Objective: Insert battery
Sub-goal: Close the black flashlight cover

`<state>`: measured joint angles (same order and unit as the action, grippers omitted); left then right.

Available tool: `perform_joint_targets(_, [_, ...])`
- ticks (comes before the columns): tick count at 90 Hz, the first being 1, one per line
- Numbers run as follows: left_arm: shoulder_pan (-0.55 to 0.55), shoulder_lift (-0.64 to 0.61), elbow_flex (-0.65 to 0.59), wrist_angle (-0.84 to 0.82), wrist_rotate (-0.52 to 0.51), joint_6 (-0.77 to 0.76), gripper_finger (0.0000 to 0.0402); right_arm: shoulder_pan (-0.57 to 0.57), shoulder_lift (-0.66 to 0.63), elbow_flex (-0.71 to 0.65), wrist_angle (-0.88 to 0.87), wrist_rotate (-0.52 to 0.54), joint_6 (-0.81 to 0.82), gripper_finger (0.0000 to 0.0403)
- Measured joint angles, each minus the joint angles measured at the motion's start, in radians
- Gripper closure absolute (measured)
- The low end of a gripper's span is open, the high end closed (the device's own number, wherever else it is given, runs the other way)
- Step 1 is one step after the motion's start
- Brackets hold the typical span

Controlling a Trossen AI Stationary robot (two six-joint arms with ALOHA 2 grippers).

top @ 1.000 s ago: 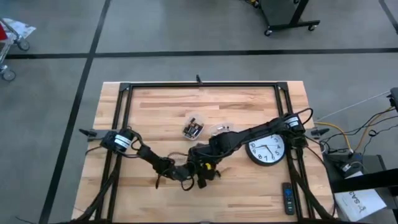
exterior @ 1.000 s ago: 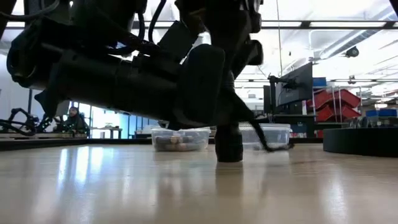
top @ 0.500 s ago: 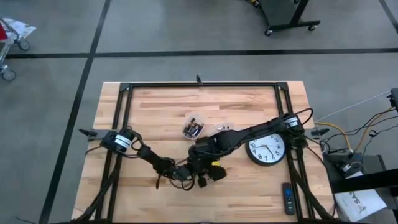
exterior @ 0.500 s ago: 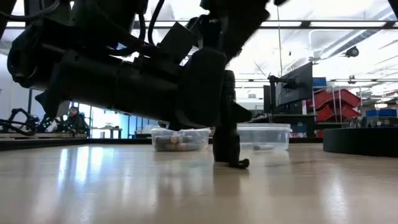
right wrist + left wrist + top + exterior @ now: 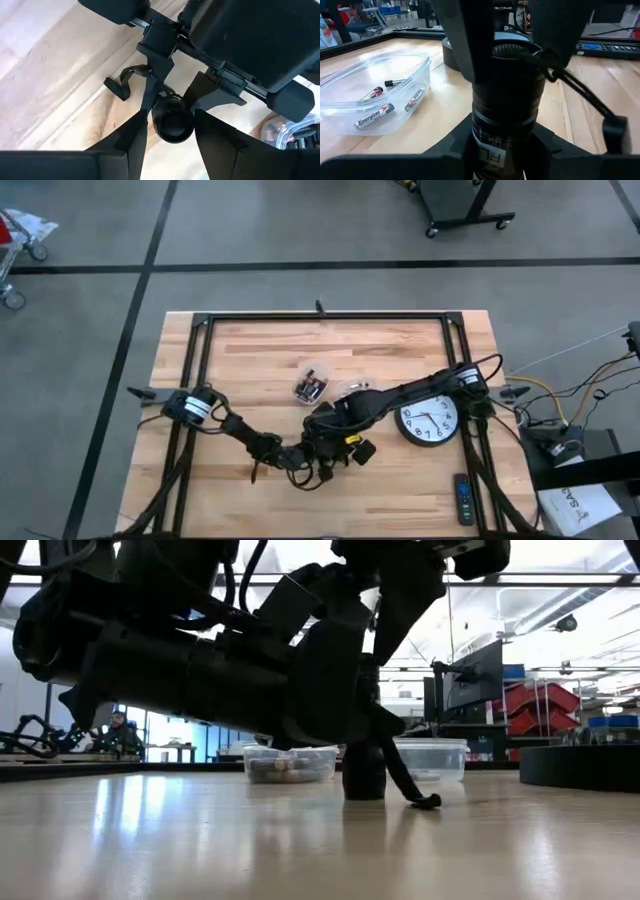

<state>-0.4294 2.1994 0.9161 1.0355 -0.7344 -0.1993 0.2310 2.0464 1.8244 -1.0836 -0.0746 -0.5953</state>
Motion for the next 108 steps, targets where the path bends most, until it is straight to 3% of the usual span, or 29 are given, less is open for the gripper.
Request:
perform_joint_targets(27, [0.000, 0.000, 0.000, 0.000, 0.003, -0.011, 0.0308, 0.000, 0.016, 0.000, -0.005, 0.016, -0.008, 0.0281])
perform_joint_targets(44, [-0.002, 0.009, -0.007, -0.046, 0.014, -0.020, 0.0245, 0.000, 0.022, -0.002, -0.015, 0.039, -0.003, 0.0256])
perform_joint_targets(58, [-0.001, 0.008, -0.003, -0.054, 0.015, -0.028, 0.0283, 0.000, 0.027, -0.002, -0.009, 0.040, 0.002, 0.0255])
perform_joint_targets(88, [-0.001, 0.005, -0.003, -0.050, 0.022, -0.023, 0.0283, 0.000, 0.027, -0.002, -0.005, 0.040, 0.079, 0.0297])
perform_joint_targets(108, [-0.001, 0.005, -0.002, -0.049, 0.022, -0.029, 0.0283, 0.000, 0.027, -0.002, -0.004, 0.041, 0.209, 0.0296])
